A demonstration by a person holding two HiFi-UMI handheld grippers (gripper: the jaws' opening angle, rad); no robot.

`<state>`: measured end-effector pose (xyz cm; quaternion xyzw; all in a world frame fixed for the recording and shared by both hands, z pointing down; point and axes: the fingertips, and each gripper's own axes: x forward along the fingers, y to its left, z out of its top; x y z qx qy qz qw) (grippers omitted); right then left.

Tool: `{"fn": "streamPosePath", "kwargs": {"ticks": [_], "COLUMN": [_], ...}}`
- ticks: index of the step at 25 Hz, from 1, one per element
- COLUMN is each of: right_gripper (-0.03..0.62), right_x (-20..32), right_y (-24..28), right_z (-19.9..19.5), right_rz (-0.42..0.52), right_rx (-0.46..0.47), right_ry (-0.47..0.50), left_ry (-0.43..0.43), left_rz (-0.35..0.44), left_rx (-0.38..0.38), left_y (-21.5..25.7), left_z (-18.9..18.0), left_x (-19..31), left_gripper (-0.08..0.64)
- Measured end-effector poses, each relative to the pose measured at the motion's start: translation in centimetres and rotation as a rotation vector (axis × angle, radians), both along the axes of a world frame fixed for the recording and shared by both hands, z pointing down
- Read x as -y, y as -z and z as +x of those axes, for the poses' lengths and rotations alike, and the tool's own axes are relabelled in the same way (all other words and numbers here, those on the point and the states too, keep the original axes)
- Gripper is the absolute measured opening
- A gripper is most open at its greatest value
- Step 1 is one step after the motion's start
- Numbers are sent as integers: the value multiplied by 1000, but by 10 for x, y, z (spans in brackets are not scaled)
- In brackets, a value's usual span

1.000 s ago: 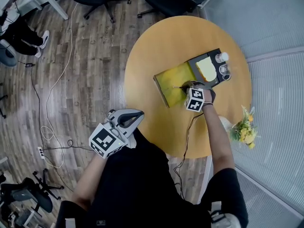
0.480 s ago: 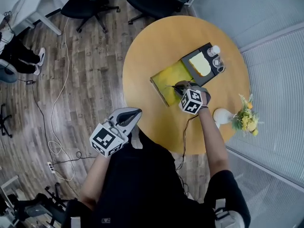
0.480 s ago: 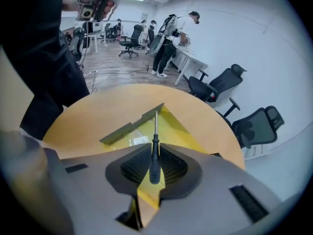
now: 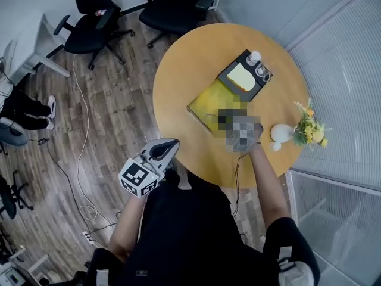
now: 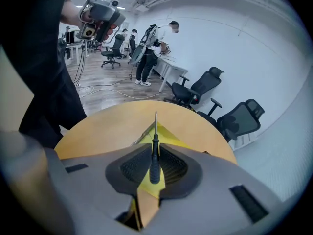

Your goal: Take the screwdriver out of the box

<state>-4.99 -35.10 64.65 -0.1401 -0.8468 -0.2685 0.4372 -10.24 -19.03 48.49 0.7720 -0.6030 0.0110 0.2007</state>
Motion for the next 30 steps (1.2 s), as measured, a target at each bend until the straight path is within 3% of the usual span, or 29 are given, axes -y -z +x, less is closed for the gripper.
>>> {"fn": "streamPosePath", "kwargs": {"ticks": [12,22,30], "right_gripper": [44,46,44], "right_x": [-30,-64,-89], "right_y": [57,111,132], "right_z": [-1,9,38], "right_rz": [-190,-225,-219], "right_rx": [277,483,575], "right_ry": [-291,-380,-485], "left_ry": [-90,-146,-184], "left_rz": [45,74,83], "left_rx": [-4,2,11], "left_y": [14,19,19], "left_z": [-11,-19,-24], "left_x": [2,-10,-23], "left_gripper": [6,6,6]}}
